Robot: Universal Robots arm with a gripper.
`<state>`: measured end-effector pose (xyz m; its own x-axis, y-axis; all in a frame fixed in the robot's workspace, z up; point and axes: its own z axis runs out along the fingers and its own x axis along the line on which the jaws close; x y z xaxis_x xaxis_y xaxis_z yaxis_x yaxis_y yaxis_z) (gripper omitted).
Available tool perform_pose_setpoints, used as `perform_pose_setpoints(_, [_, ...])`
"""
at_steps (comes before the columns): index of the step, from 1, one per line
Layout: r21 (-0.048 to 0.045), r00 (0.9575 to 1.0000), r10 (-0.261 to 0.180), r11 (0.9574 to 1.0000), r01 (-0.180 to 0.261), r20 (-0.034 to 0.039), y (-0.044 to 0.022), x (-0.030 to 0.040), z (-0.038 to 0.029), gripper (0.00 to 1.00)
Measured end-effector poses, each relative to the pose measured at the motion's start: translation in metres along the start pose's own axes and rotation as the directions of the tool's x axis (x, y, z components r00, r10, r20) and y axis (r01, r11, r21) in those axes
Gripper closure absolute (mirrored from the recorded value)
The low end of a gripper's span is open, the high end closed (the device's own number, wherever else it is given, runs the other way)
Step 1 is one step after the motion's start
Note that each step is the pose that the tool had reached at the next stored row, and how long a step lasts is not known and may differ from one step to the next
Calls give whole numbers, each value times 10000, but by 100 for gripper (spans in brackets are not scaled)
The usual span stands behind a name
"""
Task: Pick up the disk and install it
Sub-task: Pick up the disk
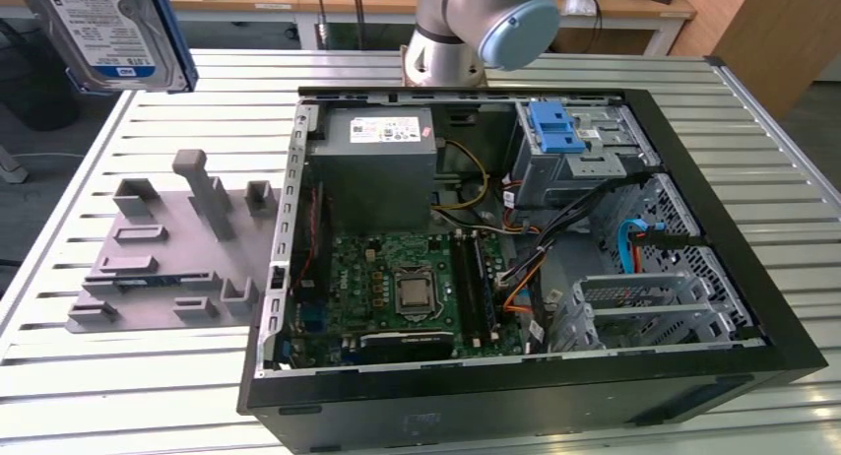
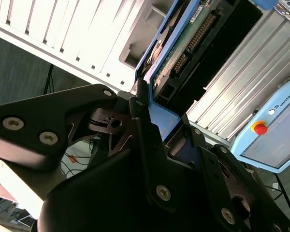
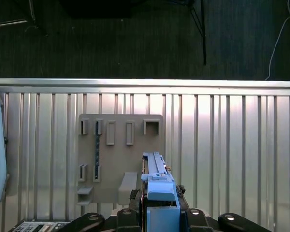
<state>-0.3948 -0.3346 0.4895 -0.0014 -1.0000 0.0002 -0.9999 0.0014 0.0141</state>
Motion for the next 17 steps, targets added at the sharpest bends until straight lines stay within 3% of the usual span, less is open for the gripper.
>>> perform_pose_setpoints(10, [0,10000,0,10000,0,0,-113,0,-2,64])
perform_pose_setpoints(17, [0,10000,0,10000,0,0,-242,0,-3,64])
